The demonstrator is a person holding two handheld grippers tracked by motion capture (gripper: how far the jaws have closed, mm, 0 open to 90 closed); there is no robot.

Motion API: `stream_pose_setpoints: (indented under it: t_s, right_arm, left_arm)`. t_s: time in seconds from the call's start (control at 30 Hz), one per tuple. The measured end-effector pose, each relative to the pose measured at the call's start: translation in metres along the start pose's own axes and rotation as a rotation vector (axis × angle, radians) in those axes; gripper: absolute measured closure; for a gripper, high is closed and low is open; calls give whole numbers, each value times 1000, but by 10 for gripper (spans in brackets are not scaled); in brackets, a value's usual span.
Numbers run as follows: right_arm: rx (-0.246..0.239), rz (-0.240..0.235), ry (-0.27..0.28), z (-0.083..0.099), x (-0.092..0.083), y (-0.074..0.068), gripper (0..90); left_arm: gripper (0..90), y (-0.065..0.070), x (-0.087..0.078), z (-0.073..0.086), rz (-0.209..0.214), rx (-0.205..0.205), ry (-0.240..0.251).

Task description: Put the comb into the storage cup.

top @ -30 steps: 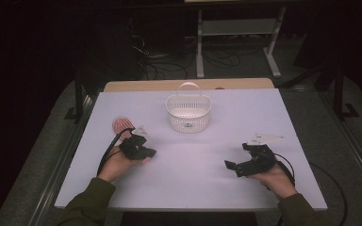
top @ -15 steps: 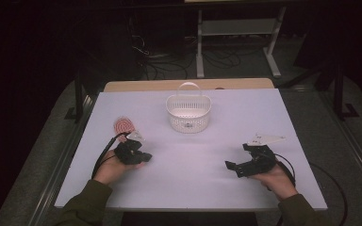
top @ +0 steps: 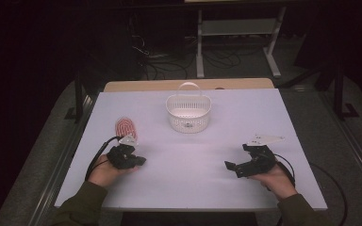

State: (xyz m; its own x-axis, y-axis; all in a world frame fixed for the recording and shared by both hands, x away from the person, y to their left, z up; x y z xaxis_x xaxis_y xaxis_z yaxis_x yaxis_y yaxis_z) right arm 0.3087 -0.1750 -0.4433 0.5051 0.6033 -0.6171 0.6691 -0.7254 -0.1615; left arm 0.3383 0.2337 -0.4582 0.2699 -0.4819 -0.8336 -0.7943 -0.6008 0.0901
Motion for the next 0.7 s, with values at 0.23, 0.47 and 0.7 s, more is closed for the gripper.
stream_pose_setpoints:
  t_s: [0.23,0.47,0.7]
  right_arm:
    - [-1,0,-1,0,0,-1,0]
    - [0,2,0,0,0,-1,0]
    - [-1,4,0,0,0,-1,0]
  left_arm:
    - [900,0,-5,7,-4,-10,-2]
    - [900,-2,-11,15,-10,-20,1]
    - [900,-4,-18,26,-24,-36,1]
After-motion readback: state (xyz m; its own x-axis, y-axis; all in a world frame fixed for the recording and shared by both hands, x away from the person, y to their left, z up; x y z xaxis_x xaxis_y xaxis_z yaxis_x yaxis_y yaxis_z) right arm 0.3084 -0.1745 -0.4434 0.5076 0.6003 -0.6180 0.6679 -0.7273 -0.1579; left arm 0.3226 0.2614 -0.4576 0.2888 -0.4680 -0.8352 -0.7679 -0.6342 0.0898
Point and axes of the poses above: each handheld gripper's, and its own axes: x roughly forward along the jaws, z roughly out of its underside, y roughly to its right, the point moved 3 cm from there along x, roughly forward along the jaws, and after that the axes turned 1 degree about -y, right-handed, at the moved point
